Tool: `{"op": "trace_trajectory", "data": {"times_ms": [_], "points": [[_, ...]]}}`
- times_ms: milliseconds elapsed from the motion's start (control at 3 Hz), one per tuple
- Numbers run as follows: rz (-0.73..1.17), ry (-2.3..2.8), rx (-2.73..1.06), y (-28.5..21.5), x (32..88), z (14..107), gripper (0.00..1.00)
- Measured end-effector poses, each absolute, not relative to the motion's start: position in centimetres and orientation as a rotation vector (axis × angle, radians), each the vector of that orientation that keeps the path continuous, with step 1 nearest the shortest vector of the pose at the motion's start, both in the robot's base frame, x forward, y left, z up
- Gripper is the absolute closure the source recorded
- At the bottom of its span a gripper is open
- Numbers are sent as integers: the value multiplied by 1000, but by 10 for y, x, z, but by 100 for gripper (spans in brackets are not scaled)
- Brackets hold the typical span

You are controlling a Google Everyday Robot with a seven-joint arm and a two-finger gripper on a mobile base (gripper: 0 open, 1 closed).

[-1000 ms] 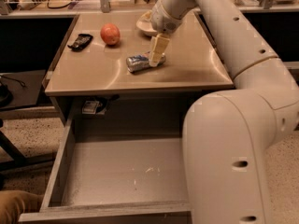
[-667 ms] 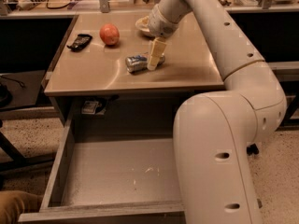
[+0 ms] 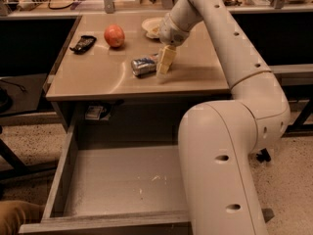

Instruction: Place redbull can into top drawer

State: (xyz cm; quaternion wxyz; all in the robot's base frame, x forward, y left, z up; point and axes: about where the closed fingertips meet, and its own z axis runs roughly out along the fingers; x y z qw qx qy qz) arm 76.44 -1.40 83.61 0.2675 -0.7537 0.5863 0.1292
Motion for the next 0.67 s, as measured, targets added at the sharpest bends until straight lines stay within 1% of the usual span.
{"op": "trace_trajectory", "data": {"times_ms": [333, 667], "points": [[349, 1581, -2033, -14, 765, 836, 19], [349, 1581, -2033, -14, 765, 836, 42]]}}
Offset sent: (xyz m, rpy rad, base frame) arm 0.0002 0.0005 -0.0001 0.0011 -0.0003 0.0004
